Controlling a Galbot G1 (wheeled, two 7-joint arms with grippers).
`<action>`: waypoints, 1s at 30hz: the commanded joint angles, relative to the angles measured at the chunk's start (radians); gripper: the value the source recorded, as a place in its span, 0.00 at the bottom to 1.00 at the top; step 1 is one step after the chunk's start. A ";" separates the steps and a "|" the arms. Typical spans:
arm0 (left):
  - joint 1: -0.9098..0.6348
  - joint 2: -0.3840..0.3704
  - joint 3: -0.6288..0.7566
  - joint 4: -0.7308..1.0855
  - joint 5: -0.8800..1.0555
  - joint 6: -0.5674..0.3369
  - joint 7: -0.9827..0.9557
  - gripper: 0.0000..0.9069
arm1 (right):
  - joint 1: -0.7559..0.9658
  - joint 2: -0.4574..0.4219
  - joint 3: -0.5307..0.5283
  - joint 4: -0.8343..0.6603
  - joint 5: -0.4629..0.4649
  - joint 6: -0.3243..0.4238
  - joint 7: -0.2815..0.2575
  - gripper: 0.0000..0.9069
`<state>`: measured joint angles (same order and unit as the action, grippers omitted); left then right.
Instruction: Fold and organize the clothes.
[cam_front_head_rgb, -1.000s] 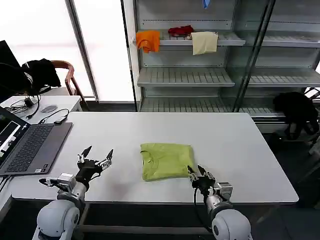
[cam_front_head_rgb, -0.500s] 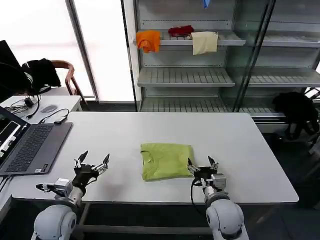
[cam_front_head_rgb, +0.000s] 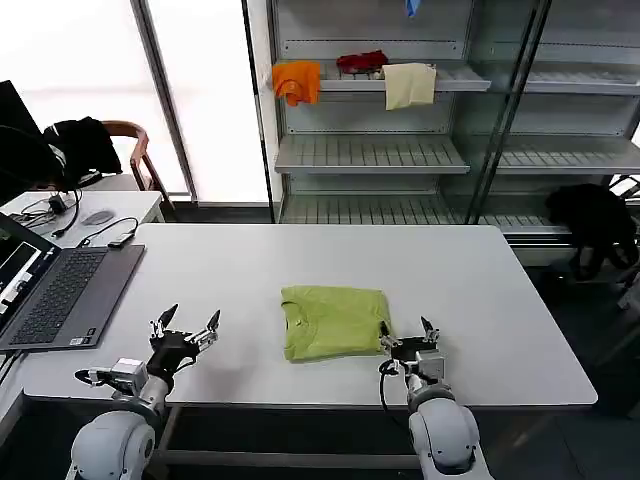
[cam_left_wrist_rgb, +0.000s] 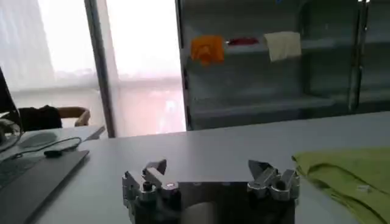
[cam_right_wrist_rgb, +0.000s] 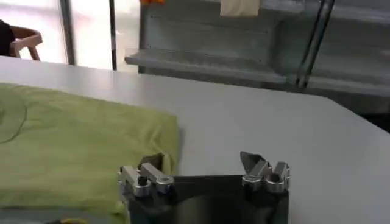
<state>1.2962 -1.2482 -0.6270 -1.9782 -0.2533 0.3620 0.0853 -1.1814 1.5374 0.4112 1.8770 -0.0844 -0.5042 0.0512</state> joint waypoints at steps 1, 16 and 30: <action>0.009 0.002 -0.005 -0.002 -0.004 -0.001 -0.001 1.00 | -0.014 0.000 0.010 0.053 0.043 0.008 -0.032 1.00; 0.020 0.000 -0.026 -0.003 -0.030 0.000 -0.009 1.00 | -0.050 -0.156 0.164 0.257 0.066 -0.039 -0.087 1.00; 0.033 0.005 -0.068 -0.052 -0.161 0.025 -0.029 1.00 | -0.128 -0.250 0.267 0.203 0.110 0.030 -0.140 1.00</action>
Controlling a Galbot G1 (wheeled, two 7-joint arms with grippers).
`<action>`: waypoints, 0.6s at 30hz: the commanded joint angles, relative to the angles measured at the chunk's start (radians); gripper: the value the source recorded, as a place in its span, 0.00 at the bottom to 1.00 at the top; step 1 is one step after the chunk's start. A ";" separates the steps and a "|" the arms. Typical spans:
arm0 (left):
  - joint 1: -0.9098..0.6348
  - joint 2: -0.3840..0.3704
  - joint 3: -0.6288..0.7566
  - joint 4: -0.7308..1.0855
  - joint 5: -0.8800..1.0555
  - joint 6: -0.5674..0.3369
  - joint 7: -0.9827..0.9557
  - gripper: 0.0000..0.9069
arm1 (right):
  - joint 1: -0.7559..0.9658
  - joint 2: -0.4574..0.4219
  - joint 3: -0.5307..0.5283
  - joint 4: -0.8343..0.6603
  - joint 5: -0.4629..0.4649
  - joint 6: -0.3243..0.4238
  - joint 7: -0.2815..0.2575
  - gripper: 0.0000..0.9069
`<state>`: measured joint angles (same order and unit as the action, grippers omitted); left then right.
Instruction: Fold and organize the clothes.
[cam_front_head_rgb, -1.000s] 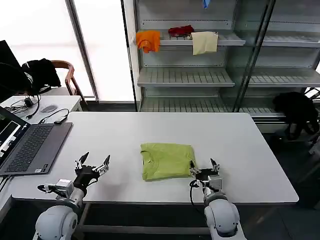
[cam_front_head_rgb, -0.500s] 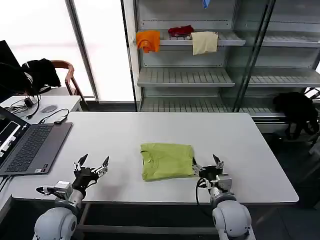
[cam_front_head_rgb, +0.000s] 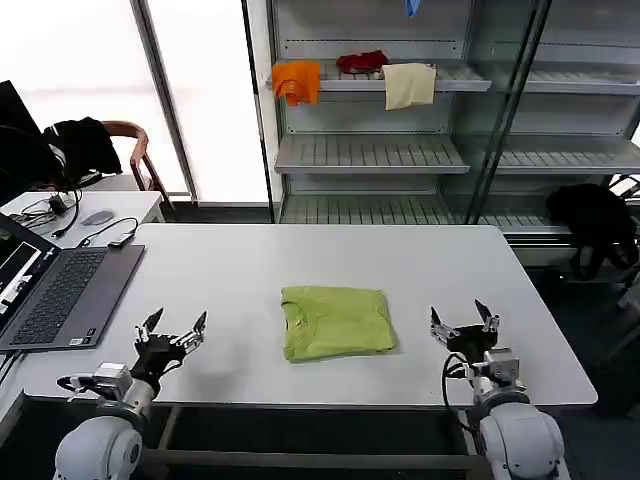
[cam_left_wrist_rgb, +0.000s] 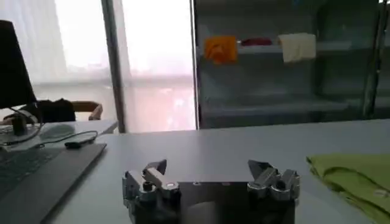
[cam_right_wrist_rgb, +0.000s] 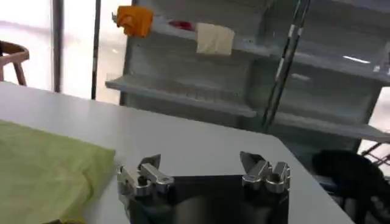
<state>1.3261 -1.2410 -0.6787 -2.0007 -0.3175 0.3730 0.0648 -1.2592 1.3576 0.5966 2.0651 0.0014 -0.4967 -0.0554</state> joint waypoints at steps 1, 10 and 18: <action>0.004 -0.002 -0.020 -0.032 -0.107 0.011 -0.009 1.00 | -0.047 -0.071 0.085 0.027 0.044 0.007 -0.035 1.00; 0.044 0.002 -0.026 -0.056 -0.121 -0.020 -0.010 1.00 | -0.061 -0.074 0.083 0.070 0.082 -0.054 -0.039 1.00; 0.060 -0.007 -0.007 -0.053 -0.113 -0.053 -0.010 1.00 | -0.064 -0.079 0.084 0.055 0.082 -0.051 -0.046 1.00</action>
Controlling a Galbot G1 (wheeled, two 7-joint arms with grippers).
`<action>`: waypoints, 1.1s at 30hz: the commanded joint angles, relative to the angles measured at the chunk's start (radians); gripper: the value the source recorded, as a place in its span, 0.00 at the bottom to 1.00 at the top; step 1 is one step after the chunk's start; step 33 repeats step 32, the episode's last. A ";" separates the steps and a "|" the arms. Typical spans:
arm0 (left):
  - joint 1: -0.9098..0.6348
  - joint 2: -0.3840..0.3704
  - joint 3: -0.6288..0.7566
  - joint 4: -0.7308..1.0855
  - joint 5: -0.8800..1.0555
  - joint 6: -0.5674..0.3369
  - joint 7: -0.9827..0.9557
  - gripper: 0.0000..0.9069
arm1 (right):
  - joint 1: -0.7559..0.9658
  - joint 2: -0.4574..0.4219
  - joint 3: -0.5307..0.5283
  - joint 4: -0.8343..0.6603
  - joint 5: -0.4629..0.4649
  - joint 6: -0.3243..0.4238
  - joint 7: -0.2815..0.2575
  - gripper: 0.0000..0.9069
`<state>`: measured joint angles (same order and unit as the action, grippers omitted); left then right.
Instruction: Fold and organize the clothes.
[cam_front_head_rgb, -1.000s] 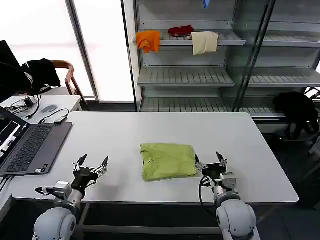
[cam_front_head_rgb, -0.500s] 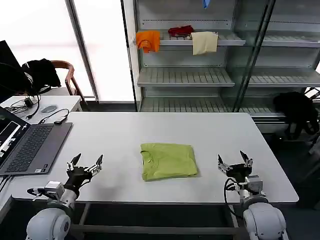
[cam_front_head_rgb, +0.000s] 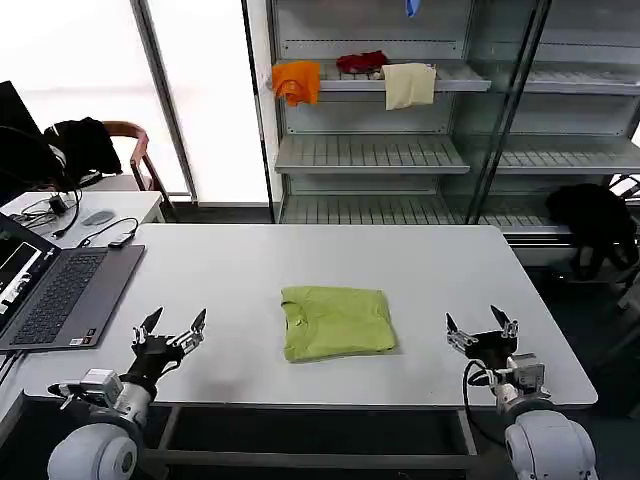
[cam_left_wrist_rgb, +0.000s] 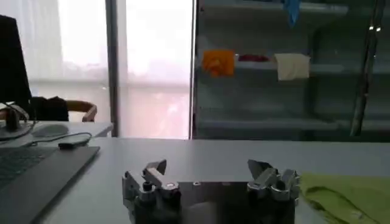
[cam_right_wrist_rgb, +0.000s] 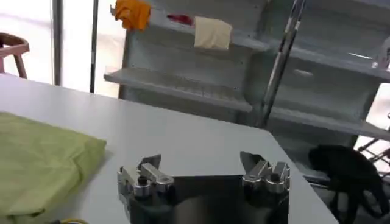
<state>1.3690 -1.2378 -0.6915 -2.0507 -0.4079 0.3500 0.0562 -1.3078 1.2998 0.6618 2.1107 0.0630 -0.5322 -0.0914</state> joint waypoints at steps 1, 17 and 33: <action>0.018 -0.012 0.008 -0.002 -0.023 -0.035 -0.003 1.00 | -0.016 -0.024 0.019 0.009 0.018 -0.014 -0.009 1.00; 0.029 -0.031 0.008 0.023 0.027 -0.126 0.024 1.00 | -0.018 -0.021 0.030 0.000 0.018 -0.006 -0.017 1.00; 0.024 -0.041 0.016 0.010 0.021 -0.129 0.032 1.00 | -0.036 -0.002 0.008 0.033 -0.002 -0.002 -0.053 1.00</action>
